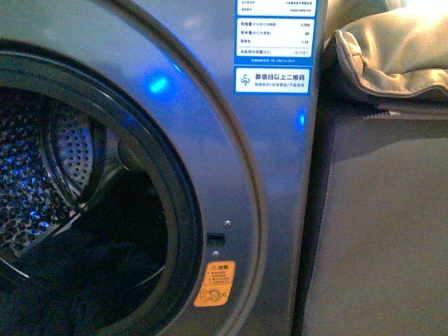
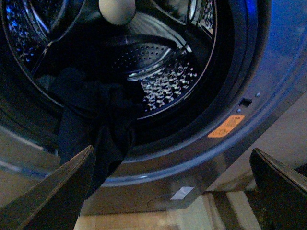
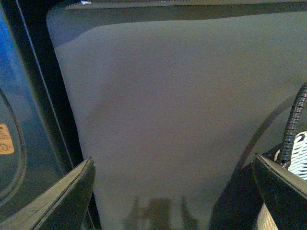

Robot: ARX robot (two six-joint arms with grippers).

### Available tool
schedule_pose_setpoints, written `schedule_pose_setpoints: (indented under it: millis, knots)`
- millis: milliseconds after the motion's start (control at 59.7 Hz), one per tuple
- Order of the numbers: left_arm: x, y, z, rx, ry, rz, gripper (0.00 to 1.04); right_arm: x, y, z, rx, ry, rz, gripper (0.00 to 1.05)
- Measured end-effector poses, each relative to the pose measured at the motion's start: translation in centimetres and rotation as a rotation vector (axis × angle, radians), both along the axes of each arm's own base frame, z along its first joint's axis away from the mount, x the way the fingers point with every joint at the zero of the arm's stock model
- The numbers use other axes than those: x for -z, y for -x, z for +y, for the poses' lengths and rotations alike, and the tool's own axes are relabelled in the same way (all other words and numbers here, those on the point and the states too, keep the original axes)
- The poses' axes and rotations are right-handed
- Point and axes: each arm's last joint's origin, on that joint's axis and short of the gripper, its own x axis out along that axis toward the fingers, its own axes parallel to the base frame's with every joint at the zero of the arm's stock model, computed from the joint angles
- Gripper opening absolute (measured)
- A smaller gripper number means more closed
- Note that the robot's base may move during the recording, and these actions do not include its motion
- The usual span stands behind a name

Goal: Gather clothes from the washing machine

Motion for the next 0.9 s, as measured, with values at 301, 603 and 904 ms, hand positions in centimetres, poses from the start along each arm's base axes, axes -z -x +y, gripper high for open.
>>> schedule_pose_setpoints:
  millis: [301, 603, 904]
  knots:
    - [-0.7, -8.0, 0.9, -0.008, -0.034, 0.061, 0.98, 0.0, 0.0, 0.0, 0.000, 0.000, 0.000, 0.97]
    - [1.8, -16.0, 1.4, 0.000, -0.075, 0.206, 0.98, 0.0, 0.0, 0.0, 0.000, 0.000, 0.000, 0.97]
    - [3.0, -21.7, 2.2, -0.012, -0.140, 0.284, 0.98, 0.0, 0.0, 0.0, 0.000, 0.000, 0.000, 0.97]
